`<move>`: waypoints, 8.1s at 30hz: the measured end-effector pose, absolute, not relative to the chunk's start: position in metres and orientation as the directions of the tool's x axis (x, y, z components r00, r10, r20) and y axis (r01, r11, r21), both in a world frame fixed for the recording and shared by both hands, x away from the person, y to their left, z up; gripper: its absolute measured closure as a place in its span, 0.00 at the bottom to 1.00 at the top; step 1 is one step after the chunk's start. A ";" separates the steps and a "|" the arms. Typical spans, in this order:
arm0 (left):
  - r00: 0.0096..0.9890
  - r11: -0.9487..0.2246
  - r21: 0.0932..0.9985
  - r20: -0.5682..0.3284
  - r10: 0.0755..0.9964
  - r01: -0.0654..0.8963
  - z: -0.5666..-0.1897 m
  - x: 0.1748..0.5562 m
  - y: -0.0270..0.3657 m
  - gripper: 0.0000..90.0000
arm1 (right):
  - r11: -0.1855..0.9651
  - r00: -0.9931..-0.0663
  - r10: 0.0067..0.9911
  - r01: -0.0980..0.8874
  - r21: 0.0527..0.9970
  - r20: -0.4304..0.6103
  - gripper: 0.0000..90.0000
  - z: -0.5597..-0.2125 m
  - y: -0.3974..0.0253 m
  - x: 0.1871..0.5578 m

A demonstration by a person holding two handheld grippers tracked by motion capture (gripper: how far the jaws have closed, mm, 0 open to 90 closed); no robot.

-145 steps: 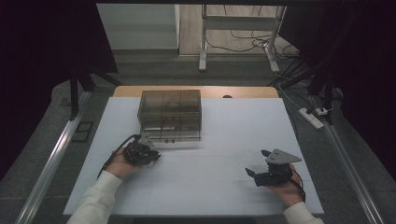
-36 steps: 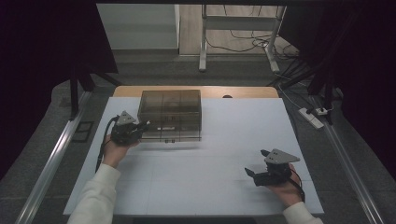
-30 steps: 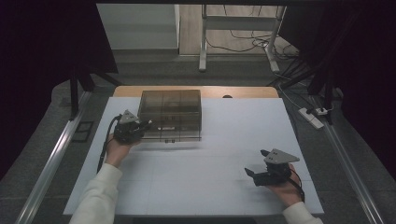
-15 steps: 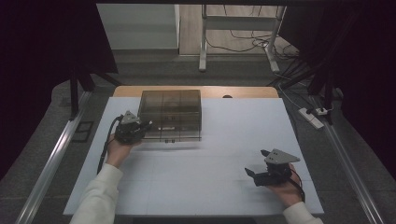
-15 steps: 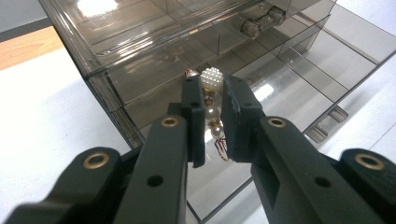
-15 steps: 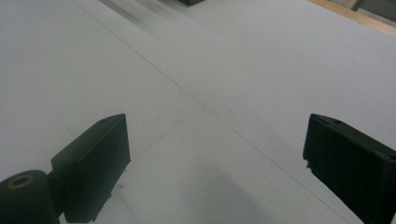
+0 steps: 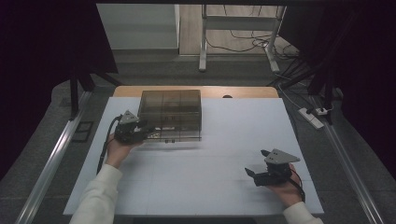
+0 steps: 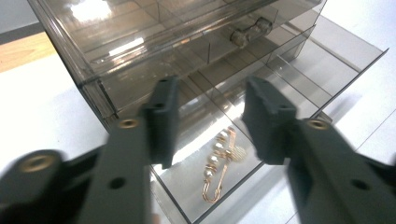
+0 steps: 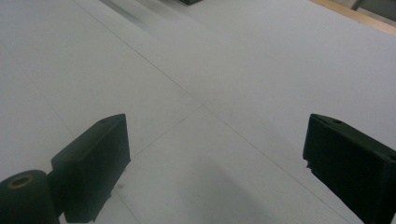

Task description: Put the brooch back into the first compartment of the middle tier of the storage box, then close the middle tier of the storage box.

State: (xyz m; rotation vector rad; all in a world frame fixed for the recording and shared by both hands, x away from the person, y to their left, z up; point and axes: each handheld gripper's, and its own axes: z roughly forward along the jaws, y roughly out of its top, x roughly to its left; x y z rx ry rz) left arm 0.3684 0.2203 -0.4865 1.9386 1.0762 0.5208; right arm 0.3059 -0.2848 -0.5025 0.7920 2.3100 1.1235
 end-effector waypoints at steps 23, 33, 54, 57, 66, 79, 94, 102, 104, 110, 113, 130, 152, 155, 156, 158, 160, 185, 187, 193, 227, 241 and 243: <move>0.593 -0.335 0.813 -0.016 0.805 0.477 -0.476 0.354 0.212 0.39 | 0.501 -0.732 0.666 0.300 0.812 -0.141 0.08 -0.502 -0.286 0.305; 0.618 -0.329 0.815 -0.045 0.785 0.477 -0.471 0.343 0.210 0.37 | 0.498 -0.731 0.667 0.298 0.814 -0.141 0.08 -0.502 -0.286 0.305; 0.641 -0.348 0.812 -0.042 0.766 0.469 -0.472 0.331 0.207 0.35 | 0.497 -0.730 0.668 0.297 0.815 -0.142 0.08 -0.502 -0.286 0.305; 0.648 -0.353 0.810 -0.042 0.761 0.468 -0.472 0.329 0.205 0.35 | 0.498 -0.731 0.668 0.297 0.815 -0.142 0.08 -0.502 -0.286 0.305; 0.664 -0.372 0.805 -0.035 0.747 0.462 -0.473 0.322 0.204 0.34 | 0.498 -0.730 0.669 0.298 0.815 -0.142 0.08 -0.502 -0.286 0.305; 0.678 -0.389 0.798 -0.033 0.735 0.461 -0.474 0.315 0.199 0.33 | 0.503 -0.731 0.667 0.298 0.812 -0.145 0.08 -0.503 -0.286 0.306; 0.690 -0.417 0.782 -0.024 0.723 0.463 -0.483 0.311 0.190 0.33 | 0.500 -0.730 0.668 0.298 0.813 -0.144 0.08 -0.502 -0.285 0.305; 0.681 -0.421 0.776 -0.015 0.732 0.469 -0.488 0.312 0.185 0.41 | 0.503 -0.730 0.668 0.297 0.812 -0.147 0.08 -0.503 -0.285 0.305; 0.681 -0.420 0.778 -0.014 0.732 0.467 -0.489 0.311 0.185 0.46 | 0.503 -0.729 0.668 0.297 0.811 -0.148 0.08 -0.503 -0.285 0.305; 0.673 -0.436 0.765 0.004 0.740 0.474 -0.496 0.312 0.183 0.69 | 0.503 -0.730 0.667 0.296 0.812 -0.148 0.08 -0.502 -0.285 0.305; 0.666 -0.443 0.757 0.013 0.746 0.481 -0.499 0.313 0.184 0.87 | 0.505 -0.731 0.666 0.294 0.811 -0.150 0.08 -0.502 -0.285 0.305; 0.641 -0.436 0.749 0.021 0.767 0.498 -0.507 0.318 0.178 0.99 | 0.505 -0.728 0.669 0.297 0.811 -0.149 0.08 -0.502 -0.285 0.305; 0.608 -0.439 0.739 0.050 0.793 0.511 -0.517 0.335 0.168 0.99 | 0.507 -0.730 0.667 0.297 0.809 -0.150 0.08 -0.502 -0.285 0.305; 0.603 -0.436 0.741 0.051 0.796 0.512 -0.517 0.336 0.168 0.99 | 0.509 -0.731 0.666 0.296 0.808 -0.152 0.08 -0.502 -0.284 0.305; 0.602 -0.434 0.742 0.052 0.797 0.511 -0.517 0.336 0.169 0.99 | 0.508 -0.730 0.666 0.295 0.809 -0.152 0.08 -0.502 -0.284 0.305; 0.599 -0.432 0.744 0.054 0.799 0.509 -0.517 0.337 0.169 0.99 | 0.506 -0.730 0.667 0.295 0.810 -0.151 0.08 -0.502 -0.285 0.305; 0.602 -0.432 0.744 0.052 0.797 0.509 -0.517 0.338 0.169 0.99 | 0.507 -0.729 0.667 0.297 0.809 -0.151 0.08 -0.502 -0.285 0.305; 0.582 -0.414 0.754 0.053 0.812 0.509 -0.519 0.347 0.167 0.99 | 0.506 -0.729 0.668 0.296 0.810 -0.151 0.08 -0.502 -0.285 0.305; 0.579 -0.413 0.755 0.055 0.813 0.510 -0.519 0.349 0.167 0.99 | 0.504 -0.728 0.669 0.298 0.810 -0.149 0.08 -0.502 -0.285 0.305; 0.571 -0.402 0.757 0.047 0.820 0.515 -0.520 0.353 0.168 0.99 | 0.506 -0.729 0.668 0.296 0.810 -0.151 0.08 -0.502 -0.284 0.305; 0.546 -0.370 0.769 0.034 0.837 0.521 -0.521 0.372 0.170 0.99 | 0.509 -0.730 0.666 0.293 0.809 -0.154 0.08 -0.503 -0.283 0.306; 0.534 -0.358 0.774 0.030 0.845 0.522 -0.522 0.381 0.169 0.99 | 0.508 -0.730 0.666 0.295 0.809 -0.152 0.08 -0.503 -0.283 0.306; 0.535 -0.355 0.776 0.027 0.845 0.521 -0.521 0.382 0.169 0.99 | 0.510 -0.731 0.665 0.294 0.808 -0.153 0.08 -0.503 -0.284 0.306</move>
